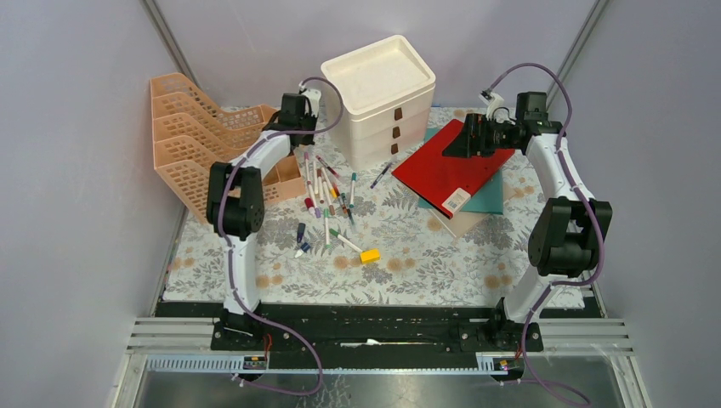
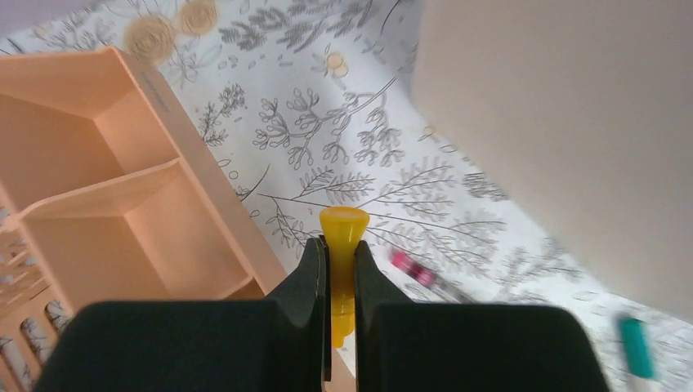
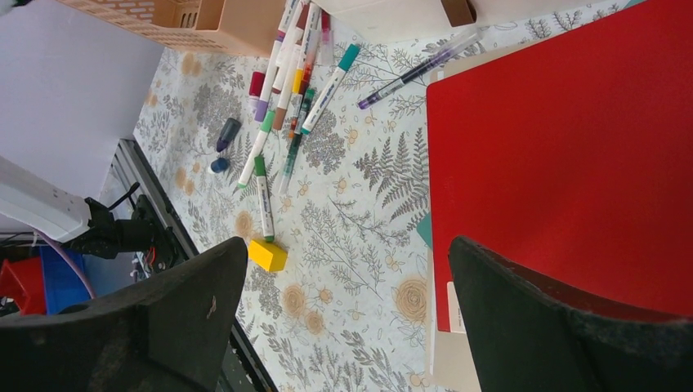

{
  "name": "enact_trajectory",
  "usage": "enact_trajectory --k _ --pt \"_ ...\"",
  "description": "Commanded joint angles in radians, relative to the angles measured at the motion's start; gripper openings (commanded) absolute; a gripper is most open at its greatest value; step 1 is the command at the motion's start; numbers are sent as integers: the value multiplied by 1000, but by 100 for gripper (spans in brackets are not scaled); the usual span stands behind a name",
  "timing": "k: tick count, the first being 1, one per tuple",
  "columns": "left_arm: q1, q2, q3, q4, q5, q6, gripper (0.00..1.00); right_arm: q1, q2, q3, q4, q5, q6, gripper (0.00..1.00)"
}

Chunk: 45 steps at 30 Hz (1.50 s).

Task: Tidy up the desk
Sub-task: Pick up the stationery from the center of the board, then open the drawer in the storage box.

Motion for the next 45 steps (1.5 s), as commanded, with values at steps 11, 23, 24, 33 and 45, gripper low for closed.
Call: enact_trajectory --k 11,23,24,33,45 --pt "4 -455 -344 150 188 -374 0 61 -100 -36 41 -50 -195 100" --pt "10 -755 -670 314 319 -638 0 264 -145 -306 892 340 -29 99" --pt "10 -782 -695 321 317 -638 0 284 -134 -308 927 369 -28 98" --pt "11 -966 -848 322 282 -615 0 393 31 -166 999 594 60 73" --pt "10 -986 -838 307 276 -581 0 410 140 -42 946 680 84 59"
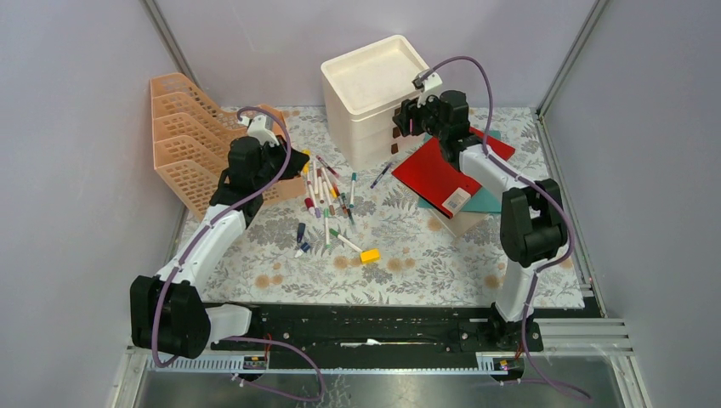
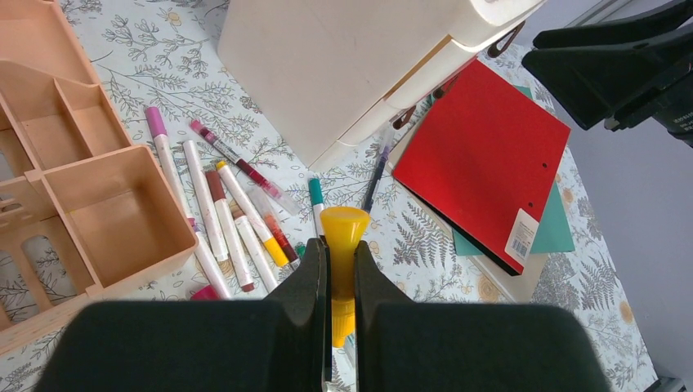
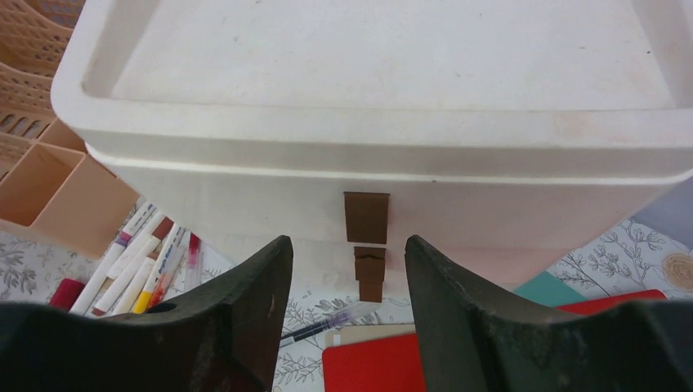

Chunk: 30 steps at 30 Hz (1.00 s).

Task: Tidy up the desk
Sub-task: Open the drawer in the storage box.

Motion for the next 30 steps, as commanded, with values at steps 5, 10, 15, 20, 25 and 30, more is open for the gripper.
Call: enact_trajectory --k 5,10,15,20,25,30 --pt "3 5 26 50 8 15 0 5 60 105 20 56 21 54" --pt "3 6 24 59 8 11 0 4 87 128 13 71 32 50" --pt "3 14 24 62 14 5 0 4 104 133 24 76 44 47" --pt "4 19 34 60 18 -1 0 6 124 151 33 94 59 43" --pt "3 21 42 61 24 -11 0 9 138 158 41 124 96 41" --pt "3 22 45 63 27 -18 0 17 145 168 53 145 108 35"
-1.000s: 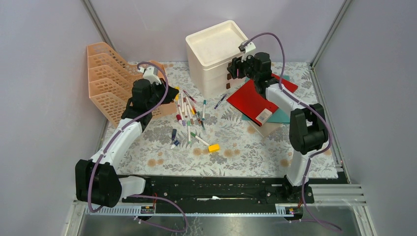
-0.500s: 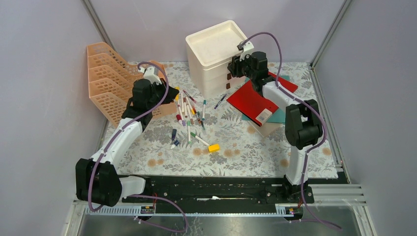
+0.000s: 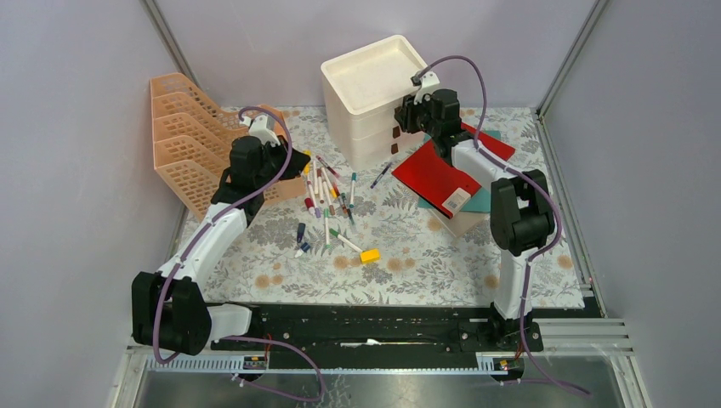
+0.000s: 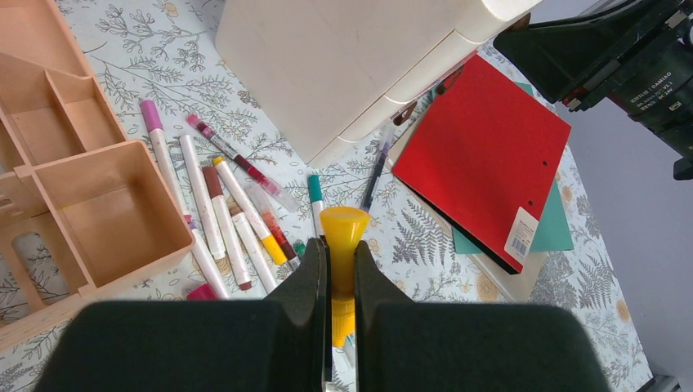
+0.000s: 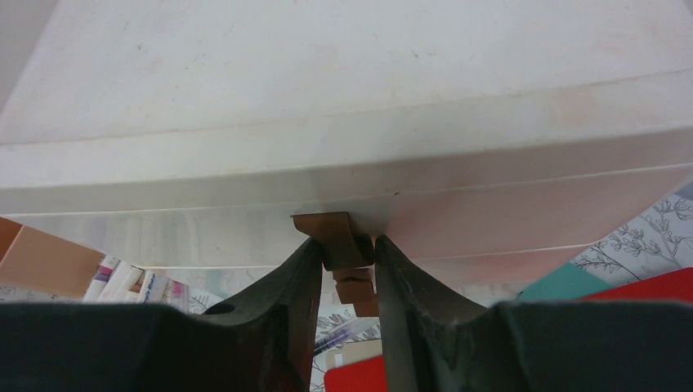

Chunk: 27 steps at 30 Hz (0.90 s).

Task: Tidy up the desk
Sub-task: Open the drawer in the storage box.

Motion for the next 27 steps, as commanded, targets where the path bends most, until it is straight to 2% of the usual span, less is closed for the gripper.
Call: enact_trajectory --k 1,6,8,18,27 --pt "3 3 43 61 22 -13 0 14 17 61 69 62 23 31" --pt "2 2 51 71 41 -29 0 15 -8 46 54 74 21 5" --pt "2 1 51 85 59 -37 0 14 -28 23 44 70 8 0" --pt "-22 3 96 135 128 -59 0 -5 -210 -188 35 18 -18 0" --pt "-131 136 290 123 149 46 0 -26 -363 -369 -45 -85 -54 0"
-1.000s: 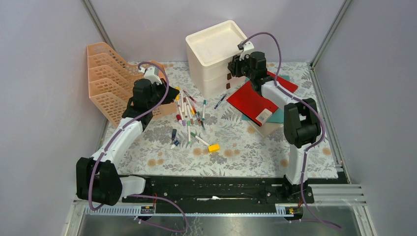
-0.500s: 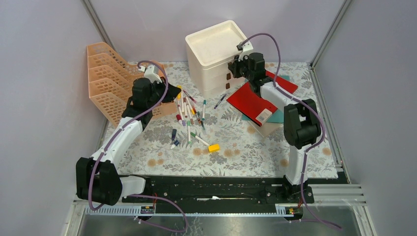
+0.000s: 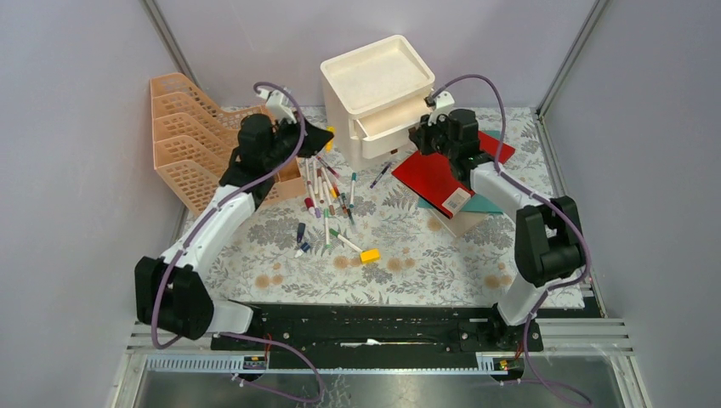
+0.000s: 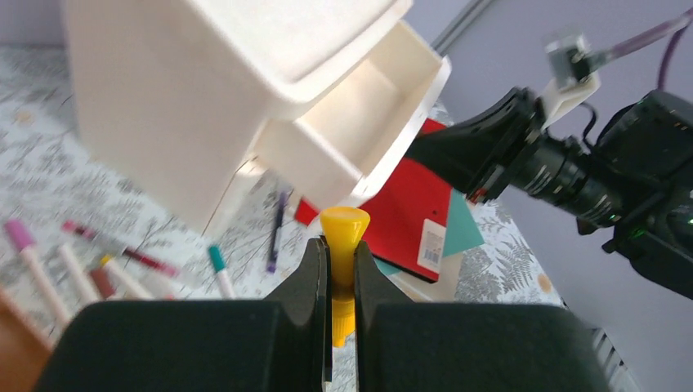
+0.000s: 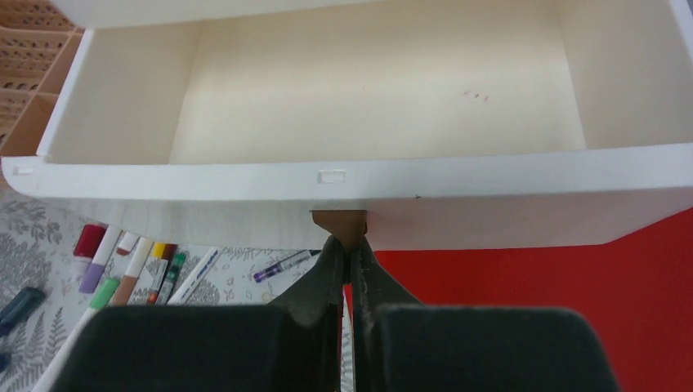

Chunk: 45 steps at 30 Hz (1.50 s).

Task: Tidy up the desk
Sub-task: Open the drawer in the storage box, then place the stationery in the drawer.

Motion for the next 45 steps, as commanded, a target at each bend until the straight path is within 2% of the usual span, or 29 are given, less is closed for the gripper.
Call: enact_trajectory --k 1,4,6,11,16,19,28,45 --pt "-70 96 165 49 29 97 0 -10 -101 -62 -38 -75 -47 0" --pt "-129 214 316 -18 12 171 0 -11 -126 -76 -62 -94 -67 3" --pt "-166 290 399 -52 -5 227 0 -14 -137 -74 -74 -101 -75 17" --pt "-234 480 640 -178 -56 352 0 -38 -169 -67 -105 -142 -73 60" --pt "-275 626 854 -286 -124 456 0 -72 -214 -82 -149 -230 -80 76" --pt "-285 674 902 -299 -150 493 0 -87 -241 -79 -220 -292 -112 88" --pt "-296 728 958 -300 -175 584 0 -140 -295 -93 -310 -410 -143 98" --pt "-324 728 963 -307 -217 621 1 -171 -328 -125 -351 -465 -136 100"
